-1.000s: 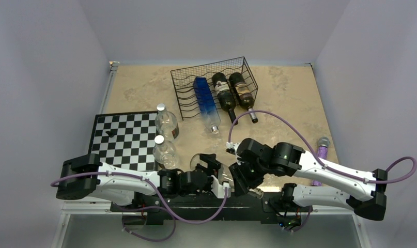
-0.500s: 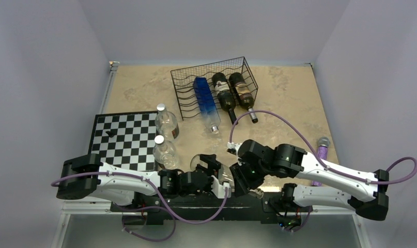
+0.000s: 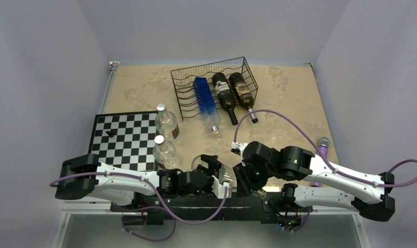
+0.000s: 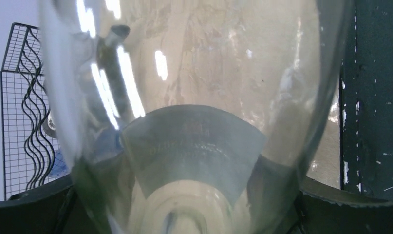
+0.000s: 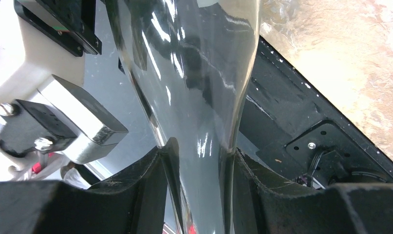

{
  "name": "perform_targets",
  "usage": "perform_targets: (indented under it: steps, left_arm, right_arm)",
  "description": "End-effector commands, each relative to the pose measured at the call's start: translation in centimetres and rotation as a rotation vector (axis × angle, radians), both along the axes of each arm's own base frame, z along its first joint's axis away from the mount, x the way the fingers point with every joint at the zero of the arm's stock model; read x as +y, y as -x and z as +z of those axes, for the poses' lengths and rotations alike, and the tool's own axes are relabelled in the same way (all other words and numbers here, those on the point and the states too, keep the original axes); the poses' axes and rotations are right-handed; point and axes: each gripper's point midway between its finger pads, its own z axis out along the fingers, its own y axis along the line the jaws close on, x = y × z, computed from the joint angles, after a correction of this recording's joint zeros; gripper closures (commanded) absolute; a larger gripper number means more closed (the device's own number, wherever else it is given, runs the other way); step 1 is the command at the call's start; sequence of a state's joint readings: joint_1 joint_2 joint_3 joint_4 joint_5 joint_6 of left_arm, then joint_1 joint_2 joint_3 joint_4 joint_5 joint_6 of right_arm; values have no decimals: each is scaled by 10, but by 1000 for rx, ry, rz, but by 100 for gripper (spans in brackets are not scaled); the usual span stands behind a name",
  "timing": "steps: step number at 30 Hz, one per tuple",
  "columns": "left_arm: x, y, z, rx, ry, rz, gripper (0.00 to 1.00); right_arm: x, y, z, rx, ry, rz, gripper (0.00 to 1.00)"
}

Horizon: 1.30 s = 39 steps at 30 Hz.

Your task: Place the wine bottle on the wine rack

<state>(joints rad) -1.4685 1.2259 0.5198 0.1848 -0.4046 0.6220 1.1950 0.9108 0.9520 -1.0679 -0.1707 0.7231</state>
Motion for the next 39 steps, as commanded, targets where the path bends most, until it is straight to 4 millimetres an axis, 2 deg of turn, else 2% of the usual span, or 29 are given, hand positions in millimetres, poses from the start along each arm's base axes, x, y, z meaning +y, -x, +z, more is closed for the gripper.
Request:
perform_targets:
  steps: [1, 5, 13, 17, 21, 31, 39]
  left_arm:
    - [-32, 2, 76, 49, 313, 20, 1]
    - [-32, 3, 67, 55, 272, 15, 1]
    - [-32, 4, 29, 51, 33, -6, 1]
    - [-36, 14, 33, 19, 59, -116, 1]
    - [-39, 23, 41, -23, 88, -214, 1]
    - [-31, 15, 44, -112, 93, -205, 1]
    - [-17, 25, 78, -34, 276, -198, 1]
  right_arm:
    - [7, -25, 32, -135, -97, -90, 100]
    - [1, -29, 39, -164, -100, -123, 100]
    - [-20, -45, 55, -262, -95, -210, 100]
    - [-31, -49, 56, -290, -55, -232, 100]
    - [-30, -47, 57, -281, -64, -219, 100]
    - [-39, -50, 56, -303, -38, -243, 100]
    - [-51, -66, 52, -378, 0, -312, 100]
